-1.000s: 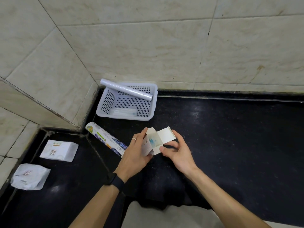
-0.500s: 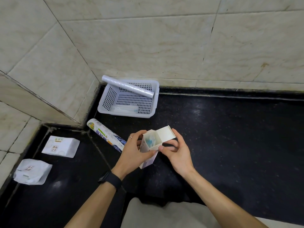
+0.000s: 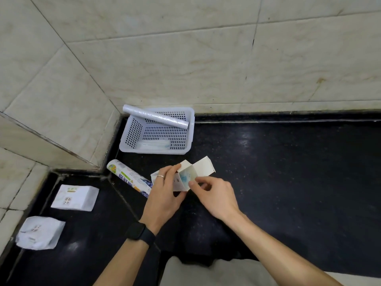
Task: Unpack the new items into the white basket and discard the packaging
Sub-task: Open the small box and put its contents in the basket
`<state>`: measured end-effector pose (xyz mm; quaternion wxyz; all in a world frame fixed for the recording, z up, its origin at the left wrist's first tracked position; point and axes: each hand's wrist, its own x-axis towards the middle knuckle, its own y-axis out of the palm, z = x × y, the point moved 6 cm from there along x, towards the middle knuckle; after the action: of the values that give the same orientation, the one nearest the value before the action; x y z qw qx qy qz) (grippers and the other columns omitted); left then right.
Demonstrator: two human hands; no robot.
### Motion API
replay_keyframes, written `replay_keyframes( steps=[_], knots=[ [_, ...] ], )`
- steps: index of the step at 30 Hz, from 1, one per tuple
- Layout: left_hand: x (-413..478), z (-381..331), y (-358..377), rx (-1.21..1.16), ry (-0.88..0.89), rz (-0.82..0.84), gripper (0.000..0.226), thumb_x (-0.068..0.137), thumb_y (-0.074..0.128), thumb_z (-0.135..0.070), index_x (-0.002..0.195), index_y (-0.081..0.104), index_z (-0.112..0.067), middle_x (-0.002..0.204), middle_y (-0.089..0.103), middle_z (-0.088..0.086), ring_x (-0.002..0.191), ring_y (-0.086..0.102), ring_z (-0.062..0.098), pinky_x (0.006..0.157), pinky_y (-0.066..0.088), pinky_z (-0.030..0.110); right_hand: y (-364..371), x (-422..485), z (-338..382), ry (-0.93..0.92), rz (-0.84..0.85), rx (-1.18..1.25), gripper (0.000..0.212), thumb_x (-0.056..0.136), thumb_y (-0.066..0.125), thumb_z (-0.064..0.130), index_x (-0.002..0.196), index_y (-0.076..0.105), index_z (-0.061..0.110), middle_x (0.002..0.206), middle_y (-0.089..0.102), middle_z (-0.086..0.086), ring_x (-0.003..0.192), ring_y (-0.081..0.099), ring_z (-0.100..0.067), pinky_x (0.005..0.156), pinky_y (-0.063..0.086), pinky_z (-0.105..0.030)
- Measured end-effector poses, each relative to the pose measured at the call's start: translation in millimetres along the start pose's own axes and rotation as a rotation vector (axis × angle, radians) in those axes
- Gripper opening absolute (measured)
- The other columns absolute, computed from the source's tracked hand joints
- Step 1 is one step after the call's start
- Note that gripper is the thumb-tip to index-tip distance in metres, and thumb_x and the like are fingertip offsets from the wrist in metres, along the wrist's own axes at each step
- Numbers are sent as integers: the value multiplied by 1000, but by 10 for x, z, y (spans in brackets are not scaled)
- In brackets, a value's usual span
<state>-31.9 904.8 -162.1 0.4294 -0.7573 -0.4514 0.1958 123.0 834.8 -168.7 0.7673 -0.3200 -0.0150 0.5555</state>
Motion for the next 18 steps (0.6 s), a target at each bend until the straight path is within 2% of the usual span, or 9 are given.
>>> replay_keyframes(
  steps=[3,5,6,8,11,14,18],
  knots=[
    [2,-44,-3,50,31,-22,80,76,81,-15,144,39,-21,138,37,-4,127,46,18,96,54,39,57,15,31,26,-7,-14,51,88,58,60,129,65,29,77,68,16,90,66,-6,82,52,-25],
    [-1,-78,18,70,60,-14,82,75,82,-14,144,38,-20,139,39,-1,128,46,19,91,56,39,107,38,32,79,2,6,53,84,56,65,123,69,31,89,74,12,98,67,-12,80,51,-26],
    [-4,-100,31,86,81,-10,83,74,82,-13,144,38,-19,139,41,2,128,46,21,91,56,39,127,60,32,106,2,21,51,81,55,69,112,74,32,91,75,10,97,68,-15,79,54,-29],
    [-3,-134,45,105,106,-11,84,74,82,-12,144,37,-18,139,44,5,129,47,23,94,55,39,156,111,31,142,1,51,52,72,53,74,91,77,32,83,75,9,88,68,-15,76,58,-35],
    [11,-136,41,98,105,-22,84,72,83,-10,143,37,-18,138,44,7,128,48,25,96,52,38,161,149,46,148,-14,70,50,65,51,75,80,76,34,76,74,10,81,67,-12,69,57,-34],
    [10,-125,58,127,104,-7,84,73,83,-11,143,38,-16,139,45,7,128,48,25,98,50,38,145,165,62,119,-44,18,43,73,53,68,66,69,29,66,69,6,71,65,-15,56,48,-30],
    [-7,-105,122,108,90,20,84,73,82,-11,144,38,-18,139,44,5,129,46,21,100,49,37,168,171,46,81,-70,-15,35,83,56,52,61,62,26,63,66,4,66,62,-17,57,47,-31]
  ],
)
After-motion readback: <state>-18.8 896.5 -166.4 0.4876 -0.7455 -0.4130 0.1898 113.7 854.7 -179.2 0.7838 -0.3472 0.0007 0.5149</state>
